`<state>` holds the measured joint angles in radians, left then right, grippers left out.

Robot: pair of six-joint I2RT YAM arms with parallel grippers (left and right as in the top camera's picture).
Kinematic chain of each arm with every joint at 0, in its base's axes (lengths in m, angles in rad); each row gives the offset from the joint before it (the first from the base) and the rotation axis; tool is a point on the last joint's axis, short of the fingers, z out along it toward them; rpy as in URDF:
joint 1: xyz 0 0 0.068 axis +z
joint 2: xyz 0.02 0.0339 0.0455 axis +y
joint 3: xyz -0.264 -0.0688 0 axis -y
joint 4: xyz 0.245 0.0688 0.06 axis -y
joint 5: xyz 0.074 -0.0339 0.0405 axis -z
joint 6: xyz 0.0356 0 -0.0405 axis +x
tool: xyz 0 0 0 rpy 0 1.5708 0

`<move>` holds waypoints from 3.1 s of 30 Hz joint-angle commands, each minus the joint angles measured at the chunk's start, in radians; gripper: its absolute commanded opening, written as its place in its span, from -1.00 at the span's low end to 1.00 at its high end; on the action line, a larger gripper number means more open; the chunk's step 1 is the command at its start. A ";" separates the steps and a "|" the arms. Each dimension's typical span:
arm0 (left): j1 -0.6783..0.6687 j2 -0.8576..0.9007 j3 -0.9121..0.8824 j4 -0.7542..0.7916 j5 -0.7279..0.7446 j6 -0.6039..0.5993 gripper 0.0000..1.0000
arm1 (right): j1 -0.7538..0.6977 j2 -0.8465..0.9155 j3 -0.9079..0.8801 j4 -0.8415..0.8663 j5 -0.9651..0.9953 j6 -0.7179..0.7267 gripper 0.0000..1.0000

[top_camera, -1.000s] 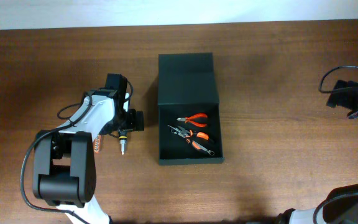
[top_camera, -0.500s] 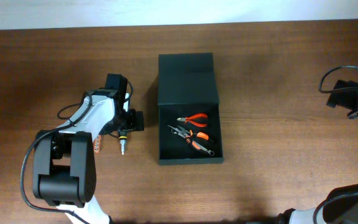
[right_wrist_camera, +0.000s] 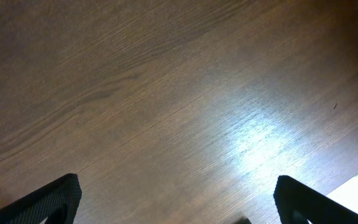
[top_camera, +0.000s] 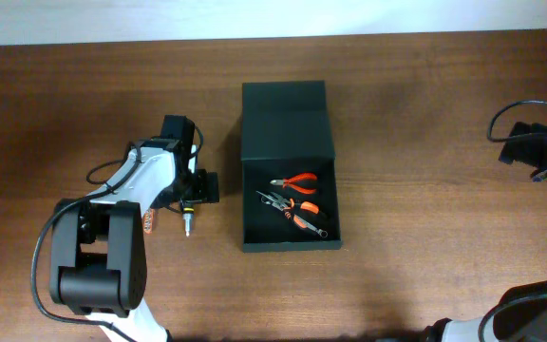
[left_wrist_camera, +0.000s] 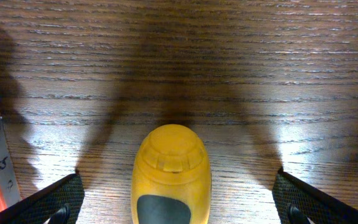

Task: Pack container
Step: 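Lower the left gripper and close it on the screwdriver handle, then lift the screwdriver and carry it right over the box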

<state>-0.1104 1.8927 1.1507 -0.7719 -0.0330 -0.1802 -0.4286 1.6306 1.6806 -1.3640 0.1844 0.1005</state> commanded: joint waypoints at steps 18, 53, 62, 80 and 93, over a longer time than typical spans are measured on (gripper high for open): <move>0.002 0.006 -0.029 0.006 -0.011 0.010 0.34 | -0.004 -0.019 -0.002 0.000 0.003 0.002 0.98; -0.065 -0.084 0.493 -0.297 -0.006 0.167 -0.45 | -0.004 -0.019 -0.002 0.000 0.003 0.002 0.98; -0.273 -0.167 0.621 -0.307 0.146 0.232 -0.45 | -0.004 -0.019 -0.002 0.000 0.003 0.002 0.98; -0.470 -0.035 0.612 -0.322 0.157 0.351 -0.39 | -0.004 -0.019 -0.002 0.000 0.003 0.002 0.98; -0.471 0.169 0.612 -0.351 0.224 0.351 -0.39 | -0.004 -0.019 -0.002 0.000 0.003 0.002 0.98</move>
<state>-0.5816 2.0426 1.7626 -1.1183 0.1337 0.1543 -0.4286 1.6306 1.6806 -1.3640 0.1848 0.1005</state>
